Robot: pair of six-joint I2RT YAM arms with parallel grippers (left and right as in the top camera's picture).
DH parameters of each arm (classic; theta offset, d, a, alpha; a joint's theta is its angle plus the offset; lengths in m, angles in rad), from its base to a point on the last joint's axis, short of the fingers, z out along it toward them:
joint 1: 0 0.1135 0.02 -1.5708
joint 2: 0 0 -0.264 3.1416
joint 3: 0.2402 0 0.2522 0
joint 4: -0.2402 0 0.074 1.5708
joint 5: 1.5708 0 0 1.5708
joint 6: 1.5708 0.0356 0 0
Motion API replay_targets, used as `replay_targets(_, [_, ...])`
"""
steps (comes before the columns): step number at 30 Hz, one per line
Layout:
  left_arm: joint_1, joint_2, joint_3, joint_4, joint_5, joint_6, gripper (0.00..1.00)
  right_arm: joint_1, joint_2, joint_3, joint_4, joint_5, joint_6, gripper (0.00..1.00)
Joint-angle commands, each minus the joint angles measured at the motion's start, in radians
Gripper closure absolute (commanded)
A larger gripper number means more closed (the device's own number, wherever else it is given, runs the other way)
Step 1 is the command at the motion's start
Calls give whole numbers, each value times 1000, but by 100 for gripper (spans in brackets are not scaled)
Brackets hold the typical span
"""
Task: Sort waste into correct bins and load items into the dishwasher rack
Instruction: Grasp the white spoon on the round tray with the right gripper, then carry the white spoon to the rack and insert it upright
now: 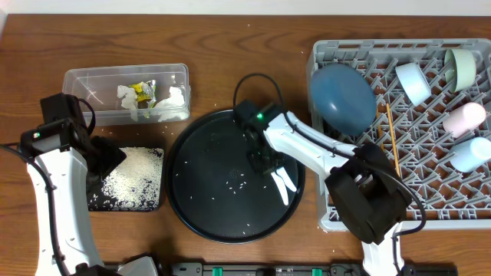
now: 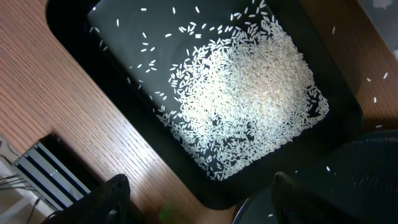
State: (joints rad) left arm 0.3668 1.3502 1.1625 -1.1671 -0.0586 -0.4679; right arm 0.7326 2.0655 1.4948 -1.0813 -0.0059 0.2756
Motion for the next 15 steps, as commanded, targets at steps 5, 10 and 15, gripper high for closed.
replay_targets(5, [6,4,-4,-2,-2,-5,27,-8,-62,168,-50,59,-5,99])
replay_targets(10, [6,4,-5,-2,-2,-5,27,-51,-151,186,-49,85,-3,99])
replay_targets(15, [6,4,-5,-2,-2,-5,26,-144,-243,186,-63,86,-3,99])
